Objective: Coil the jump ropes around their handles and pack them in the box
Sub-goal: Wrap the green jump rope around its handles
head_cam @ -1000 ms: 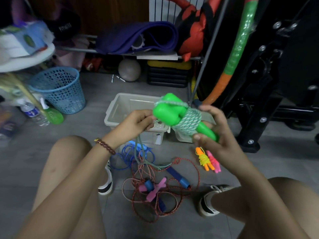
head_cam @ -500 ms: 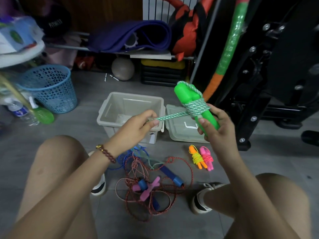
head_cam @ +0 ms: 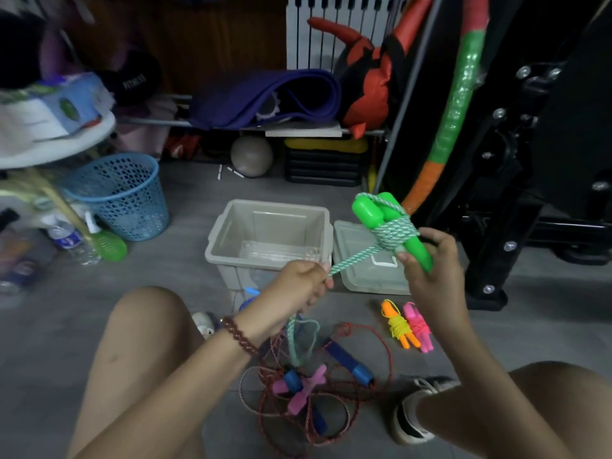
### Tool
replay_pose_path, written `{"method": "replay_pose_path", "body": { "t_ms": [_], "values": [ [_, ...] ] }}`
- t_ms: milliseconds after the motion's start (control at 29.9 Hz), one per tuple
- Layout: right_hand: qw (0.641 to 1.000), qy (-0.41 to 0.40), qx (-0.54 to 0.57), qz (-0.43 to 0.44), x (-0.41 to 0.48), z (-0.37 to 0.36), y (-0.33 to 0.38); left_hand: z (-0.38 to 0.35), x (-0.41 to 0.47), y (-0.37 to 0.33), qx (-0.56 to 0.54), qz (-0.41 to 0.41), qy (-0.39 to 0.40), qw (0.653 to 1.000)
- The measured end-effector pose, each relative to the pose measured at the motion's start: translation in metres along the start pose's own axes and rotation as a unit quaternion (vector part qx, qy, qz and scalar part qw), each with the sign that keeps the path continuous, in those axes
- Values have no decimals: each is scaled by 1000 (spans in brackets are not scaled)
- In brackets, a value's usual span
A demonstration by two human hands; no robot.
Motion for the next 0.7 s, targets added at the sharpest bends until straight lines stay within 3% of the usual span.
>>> {"method": "replay_pose_path", "body": {
  "t_ms": [134, 267, 334, 367, 434, 501, 601, 701],
  "values": [
    [998, -37, 41, -22, 3, 4, 0, 1, -2, -7, 66, -30, -4, 997],
    [994, -18, -104, 37, 3, 5, 14, 3, -14, -25, 148, -146, -101, 973],
    [994, -7, -107, 15, 4, 1, 12, 1, -27, -38, 264, -227, -150, 925],
    [994, -3, -112, 4, 5, 0, 11, -2, -36, -45, 335, -275, -185, 882],
    [989, 13, -146, 2, 6, -3, 6, -8, -51, -54, 473, -381, -250, 754],
    [981, 48, -190, 10, 5, -8, 5, -17, -59, -53, 524, -468, -250, 666],
    [963, 107, -243, 42, -2, -18, 8, -20, -63, -54, 523, -521, -234, 633],
    [942, 178, -268, 96, -11, -30, 15, -17, -66, -56, 511, -532, -247, 629]
  ]
}}
Point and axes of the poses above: each hand's wrist, its own x-axis towards the middle knuckle, its own z-axis out of the back of the hand, y = z × x, the point moved 5 cm from there along x, towards the middle knuckle, and after that the axes turned 7 degrees about z, right-handed, at the moved point
